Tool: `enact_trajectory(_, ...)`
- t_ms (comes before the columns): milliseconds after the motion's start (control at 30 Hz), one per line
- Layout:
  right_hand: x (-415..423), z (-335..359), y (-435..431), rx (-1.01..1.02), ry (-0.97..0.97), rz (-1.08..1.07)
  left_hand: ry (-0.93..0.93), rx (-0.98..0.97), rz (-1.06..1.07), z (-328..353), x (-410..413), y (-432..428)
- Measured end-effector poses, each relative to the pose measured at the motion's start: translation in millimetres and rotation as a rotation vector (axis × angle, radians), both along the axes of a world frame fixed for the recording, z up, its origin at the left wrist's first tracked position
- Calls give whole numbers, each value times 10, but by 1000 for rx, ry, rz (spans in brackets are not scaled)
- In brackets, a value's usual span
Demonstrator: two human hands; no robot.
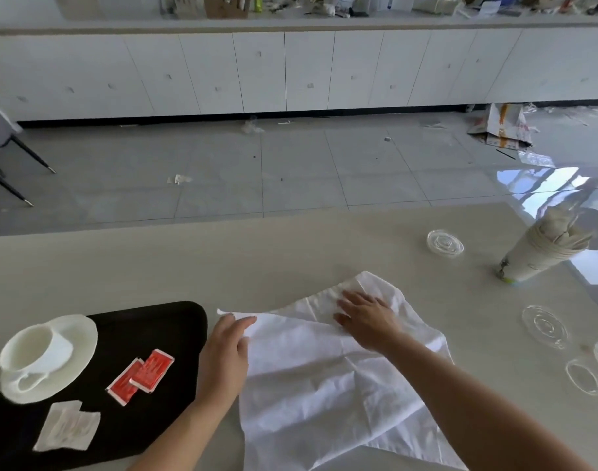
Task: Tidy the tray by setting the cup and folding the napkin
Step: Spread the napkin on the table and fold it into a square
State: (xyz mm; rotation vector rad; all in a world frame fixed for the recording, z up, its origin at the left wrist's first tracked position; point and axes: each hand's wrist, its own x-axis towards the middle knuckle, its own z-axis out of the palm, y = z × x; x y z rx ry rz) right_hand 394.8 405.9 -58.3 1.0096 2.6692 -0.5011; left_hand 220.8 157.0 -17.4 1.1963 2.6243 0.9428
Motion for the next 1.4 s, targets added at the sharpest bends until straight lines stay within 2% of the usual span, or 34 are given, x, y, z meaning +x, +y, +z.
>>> enact_trajectory(100, 194, -128, 81, 0, -85, -198, 153, -209, 94, -73, 75, -77)
enact_trajectory(233, 216, -195, -39, 100, 1, -148, 268, -280, -273, -221, 328, 36)
enact_trajectory(300, 171, -223, -70, 104, -2, -81, 234, -447, -354, -342, 451, 86)
enact_trajectory(367, 124, -256, -66, 79, -41, -95, 173, -534, -324, -488, 485, 78)
enact_trajectory(467, 33, -263, 37, 53, -53, -215, 191, -577, -290, -665, 416, 29)
enact_trajectory(567, -47, -249, 125, 70, -57, -242, 186, -621, -295, -700, 288, 22)
enact_trajectory(700, 97, -189, 200, 207, 100, -272, 150, -639, -300, -673, 118, 76)
enact_trajectory(800, 354, -125, 409, 273, 234, -573, 147, -639, -299, -705, 91, 95)
enact_trajectory(867, 417, -63, 533, 252, 248, -720, 155, -643, -292, -730, 107, 102)
enact_trajectory(933, 382, -6, 589, 191, 287, -725, 163, -655, -294, -736, 120, 98)
enact_trajectory(1000, 336, 74, 558, 150, 471, -699, 166, -658, -295, -736, 122, 93)
enact_trajectory(1067, 386, 93, 530, 312, 619, -556, 168, -653, -298, -734, 121, 89)
enact_trajectory(1133, 475, 55, 531, 502, 626, -389, 175, -650, -295, -736, 124, 88)
enact_trajectory(1233, 531, -28, 499, 493, 614, -285, 185, -664, -294, -742, 131, 80)
enact_trajectory(1267, 546, -48, 492, 464, 619, -284, 187, -665, -291, -748, 128, 76)
enact_trajectory(1367, 563, -10, 534, 418, 574, -490, 187, -670, -281, -777, 125, 88)
enact_trajectory(1400, 561, 5, 554, 430, 539, -477, 187, -674, -283, -787, 126, 93)
